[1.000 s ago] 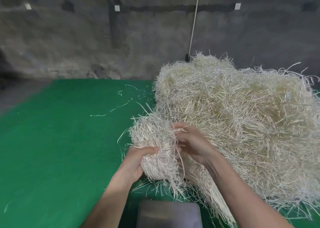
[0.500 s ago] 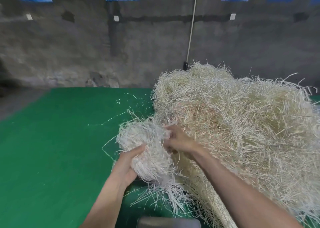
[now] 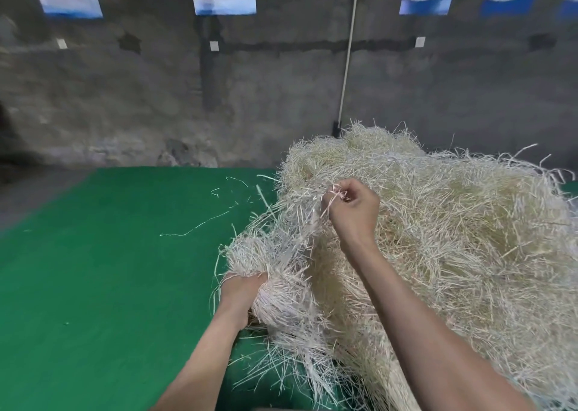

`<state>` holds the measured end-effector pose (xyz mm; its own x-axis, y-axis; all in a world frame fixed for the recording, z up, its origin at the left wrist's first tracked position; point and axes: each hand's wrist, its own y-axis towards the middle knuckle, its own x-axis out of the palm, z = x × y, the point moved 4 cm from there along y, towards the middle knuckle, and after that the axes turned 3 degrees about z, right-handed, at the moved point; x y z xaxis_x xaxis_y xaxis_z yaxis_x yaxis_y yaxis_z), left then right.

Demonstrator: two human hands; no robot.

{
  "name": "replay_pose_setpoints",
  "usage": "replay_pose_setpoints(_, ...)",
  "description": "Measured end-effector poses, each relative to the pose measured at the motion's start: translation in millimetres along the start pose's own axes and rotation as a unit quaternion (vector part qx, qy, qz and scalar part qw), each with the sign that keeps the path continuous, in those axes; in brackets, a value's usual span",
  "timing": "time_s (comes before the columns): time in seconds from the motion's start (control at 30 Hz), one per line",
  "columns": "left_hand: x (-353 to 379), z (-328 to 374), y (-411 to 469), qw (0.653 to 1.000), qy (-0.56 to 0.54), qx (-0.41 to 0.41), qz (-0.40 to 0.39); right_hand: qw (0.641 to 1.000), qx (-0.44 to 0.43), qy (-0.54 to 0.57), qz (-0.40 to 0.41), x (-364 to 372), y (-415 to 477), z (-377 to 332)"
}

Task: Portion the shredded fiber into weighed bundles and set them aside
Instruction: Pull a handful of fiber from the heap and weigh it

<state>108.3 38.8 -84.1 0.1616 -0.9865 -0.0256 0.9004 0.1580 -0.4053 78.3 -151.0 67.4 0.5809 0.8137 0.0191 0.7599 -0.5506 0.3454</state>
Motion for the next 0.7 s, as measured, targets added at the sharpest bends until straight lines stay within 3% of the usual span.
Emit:
replay_pose_setpoints(0.17,-40.8,-37.5,5.2,0.977,0.189,0.026,0.092,0.992,-0.095,0.025,0.073,-33.6,24.0,-37.5)
replay_pose_setpoints(0.27,-44.9,-53.1,3.1,0.971,0.216,-0.011,0.099,0.994,-0.104,-0.017,0.033,-33.9,39.0,-41.7)
replay_pose_setpoints(0.37,-35.7,-46.7,-3.5,0.963,0.245,0.019,0.106,0.996,-0.090,-0.030,0.005,-25.0,45.5,-34.4)
replay_pose_setpoints(0.4,-33.8,-42.7,-5.3,0.962,0.248,0.032,0.110,0.991,-0.087,-0.095,-0.038,-19.1,49.0,-30.8)
replay_pose_setpoints(0.43,-30.9,-38.5,-4.7,0.963,0.246,0.040,0.106,0.963,-0.085,-0.232,-0.104,-10.8,53.6,-23.3)
replay_pose_setpoints(0.5,-23.8,-25.9,-4.9,0.969,0.226,0.050,0.085,0.830,-0.067,-0.505,-0.226,1.4,52.5,-3.0)
replay_pose_setpoints(0.53,-19.8,-15.6,-5.7,0.971,0.219,0.066,0.074,0.783,-0.073,-0.559,-0.264,6.2,48.1,3.3)
replay_pose_setpoints(0.63,-11.0,18.4,-15.5,0.981,0.150,0.112,0.054,0.742,-0.068,-0.500,-0.442,28.8,15.9,37.7)
replay_pose_setpoints(0.7,-7.7,35.7,-24.0,0.991,0.081,0.099,0.039,0.694,-0.045,-0.490,-0.526,39.0,-13.0,77.3)
